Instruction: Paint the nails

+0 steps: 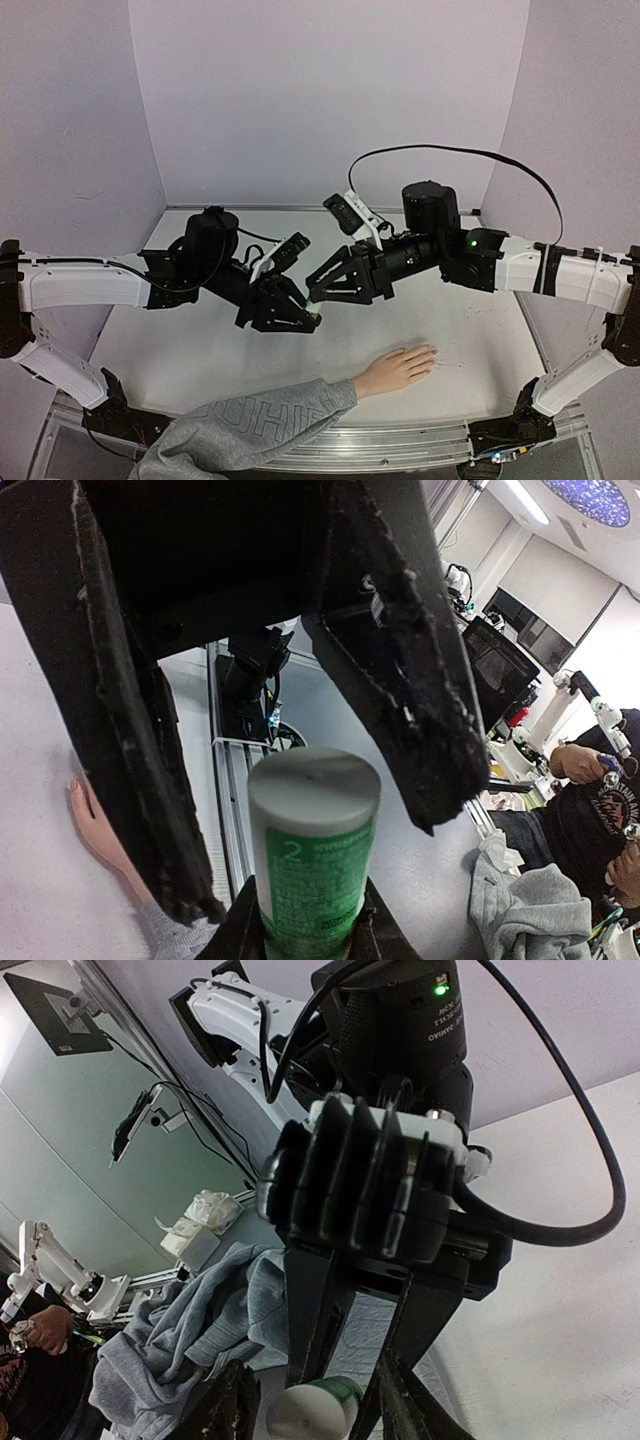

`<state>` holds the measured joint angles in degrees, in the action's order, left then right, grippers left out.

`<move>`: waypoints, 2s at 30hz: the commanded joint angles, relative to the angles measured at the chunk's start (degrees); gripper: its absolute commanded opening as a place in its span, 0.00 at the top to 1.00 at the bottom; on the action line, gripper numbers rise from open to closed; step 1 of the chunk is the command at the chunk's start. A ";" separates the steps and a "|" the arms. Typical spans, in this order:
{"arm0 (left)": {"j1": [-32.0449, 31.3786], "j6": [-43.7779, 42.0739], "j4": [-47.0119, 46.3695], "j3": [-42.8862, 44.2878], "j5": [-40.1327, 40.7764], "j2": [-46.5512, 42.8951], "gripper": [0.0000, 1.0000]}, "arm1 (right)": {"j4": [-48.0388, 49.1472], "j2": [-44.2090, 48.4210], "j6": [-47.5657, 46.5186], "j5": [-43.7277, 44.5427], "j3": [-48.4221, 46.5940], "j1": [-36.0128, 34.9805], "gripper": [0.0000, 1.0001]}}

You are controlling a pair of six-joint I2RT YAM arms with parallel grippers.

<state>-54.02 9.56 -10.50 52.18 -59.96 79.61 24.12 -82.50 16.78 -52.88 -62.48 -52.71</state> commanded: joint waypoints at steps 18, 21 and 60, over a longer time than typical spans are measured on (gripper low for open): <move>-0.03 -1.12 -2.44 1.55 10.98 -1.97 1.00 | 3.42 -0.17 0.16 -1.33 0.56 -0.43 0.86; -0.03 -4.10 -2.34 -0.76 25.20 -4.14 1.00 | 2.93 -0.12 0.85 2.77 0.76 -0.50 1.00; -4.17 -8.25 -2.11 -8.19 60.33 -7.47 0.01 | -3.06 -1.21 19.50 59.26 1.09 -1.70 1.00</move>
<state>-58.33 -2.42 -8.69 44.95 4.29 74.35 21.19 -88.79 35.83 0.23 -64.40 -59.96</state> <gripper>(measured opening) 0.970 0.223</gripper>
